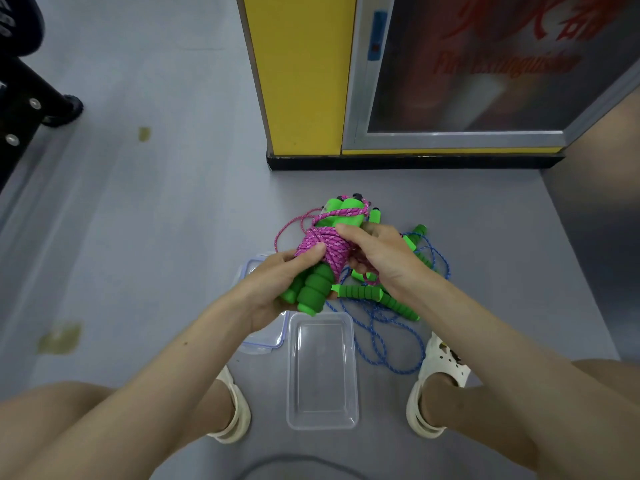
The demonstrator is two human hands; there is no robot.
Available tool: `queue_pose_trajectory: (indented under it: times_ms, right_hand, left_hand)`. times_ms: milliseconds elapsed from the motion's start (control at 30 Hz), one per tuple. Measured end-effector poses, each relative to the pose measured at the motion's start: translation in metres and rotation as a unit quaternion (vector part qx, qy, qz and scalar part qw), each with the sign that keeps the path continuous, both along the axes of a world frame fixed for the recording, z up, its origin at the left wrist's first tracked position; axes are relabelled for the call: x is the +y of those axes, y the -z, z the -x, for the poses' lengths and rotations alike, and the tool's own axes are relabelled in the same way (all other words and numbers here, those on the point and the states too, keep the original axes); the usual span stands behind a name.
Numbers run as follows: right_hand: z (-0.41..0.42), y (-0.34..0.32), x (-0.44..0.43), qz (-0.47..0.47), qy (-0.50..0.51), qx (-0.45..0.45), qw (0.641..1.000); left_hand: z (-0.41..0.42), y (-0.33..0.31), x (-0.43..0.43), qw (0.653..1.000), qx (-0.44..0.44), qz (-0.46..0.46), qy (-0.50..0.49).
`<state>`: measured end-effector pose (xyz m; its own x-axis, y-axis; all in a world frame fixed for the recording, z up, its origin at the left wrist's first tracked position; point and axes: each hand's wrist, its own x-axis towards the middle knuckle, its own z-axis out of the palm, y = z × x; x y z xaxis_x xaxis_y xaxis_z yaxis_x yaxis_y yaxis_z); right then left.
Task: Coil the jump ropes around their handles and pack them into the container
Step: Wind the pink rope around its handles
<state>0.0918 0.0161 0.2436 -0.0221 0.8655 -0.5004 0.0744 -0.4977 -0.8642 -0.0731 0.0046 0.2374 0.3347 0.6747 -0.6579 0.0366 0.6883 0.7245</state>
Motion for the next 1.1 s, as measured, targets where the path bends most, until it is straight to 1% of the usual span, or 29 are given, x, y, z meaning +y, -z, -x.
queue_pose_trajectory:
  times_ms: [67,133,200,333,433,533,667,767,833,900,933,967,1100]
  right_hand:
    - [-0.002,0.0,0.0,0.001,-0.014,0.018,1.0]
    - [-0.002,0.001,-0.001,0.006,-0.036,0.015,0.999]
    - [-0.002,0.003,-0.002,0.007,-0.044,0.026,0.999]
    - [-0.002,0.005,-0.002,0.014,-0.018,0.051,0.998]
    - [-0.001,0.005,-0.001,0.007,-0.006,0.075,0.997]
    - [0.0,0.007,-0.002,0.009,-0.001,0.089,0.996]
    - [-0.002,0.005,-0.002,-0.013,-0.002,0.079,0.997]
    - [-0.002,0.002,-0.001,-0.021,0.005,0.076,0.997]
    - [0.0,0.004,-0.001,0.0,0.039,0.114,0.993]
    - [0.002,0.007,-0.002,0.033,0.084,0.169,0.981]
    - [0.003,0.008,-0.003,0.047,0.097,0.181,0.977]
    - [0.004,0.009,-0.004,0.06,0.098,0.177,0.977]
    - [0.006,0.011,-0.006,0.098,0.05,0.106,0.988]
  left_hand:
    - [0.001,0.0,-0.001,0.999,-0.003,-0.023,-0.028]
    - [0.002,0.003,0.0,0.995,0.039,-0.077,-0.055]
    - [0.005,0.006,0.003,0.988,0.085,-0.118,-0.057]
    - [0.007,0.007,0.002,0.989,0.078,-0.108,-0.061]
    - [0.005,0.007,0.002,0.99,0.063,-0.09,-0.085]
    - [0.006,0.011,0.003,0.988,0.076,-0.102,-0.09]
    - [0.007,0.009,0.002,0.988,0.077,-0.122,-0.056]
    - [0.004,0.009,0.001,0.989,0.054,-0.121,-0.069]
    - [0.003,0.009,0.0,0.987,0.043,-0.123,-0.089]
    - [0.002,0.008,-0.001,0.984,0.037,-0.134,-0.108]
    - [0.001,0.008,-0.001,0.982,0.033,-0.141,-0.119]
    - [-0.001,0.007,-0.002,0.98,0.027,-0.148,-0.13]
    - [-0.005,0.003,-0.002,0.972,0.021,-0.177,-0.155]
